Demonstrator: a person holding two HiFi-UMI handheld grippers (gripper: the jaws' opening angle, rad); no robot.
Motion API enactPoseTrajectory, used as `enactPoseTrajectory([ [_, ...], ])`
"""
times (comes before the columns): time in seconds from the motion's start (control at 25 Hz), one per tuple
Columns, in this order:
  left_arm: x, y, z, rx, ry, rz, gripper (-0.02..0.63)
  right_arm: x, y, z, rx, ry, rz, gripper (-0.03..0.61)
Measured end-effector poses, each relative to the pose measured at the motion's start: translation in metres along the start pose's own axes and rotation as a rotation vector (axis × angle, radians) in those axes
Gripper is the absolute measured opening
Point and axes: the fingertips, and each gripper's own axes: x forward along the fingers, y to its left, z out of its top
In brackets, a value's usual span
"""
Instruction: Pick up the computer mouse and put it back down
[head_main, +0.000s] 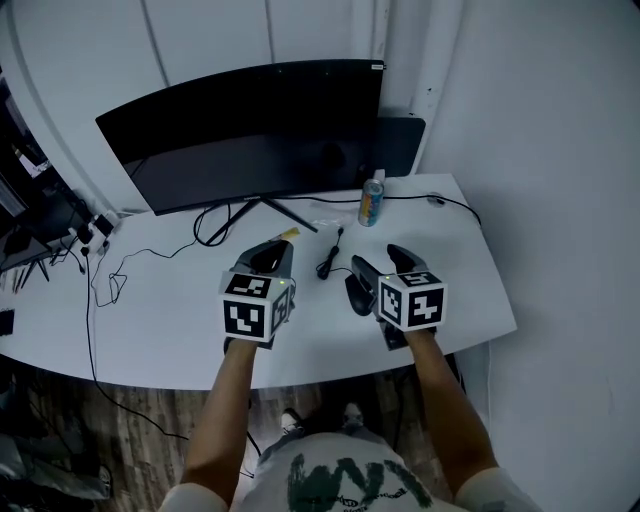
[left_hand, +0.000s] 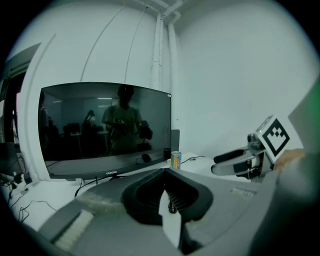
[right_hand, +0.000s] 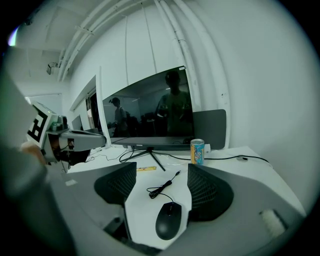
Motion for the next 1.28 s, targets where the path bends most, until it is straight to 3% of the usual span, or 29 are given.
enactPoseTrajectory([
  [1.28, 0.033, 0.010, -0.061, -0.044, 0.103, -0.038, 0.003, 0.069, -0.028, -0.129, 0.047, 0.335, -0.055, 0.356],
])
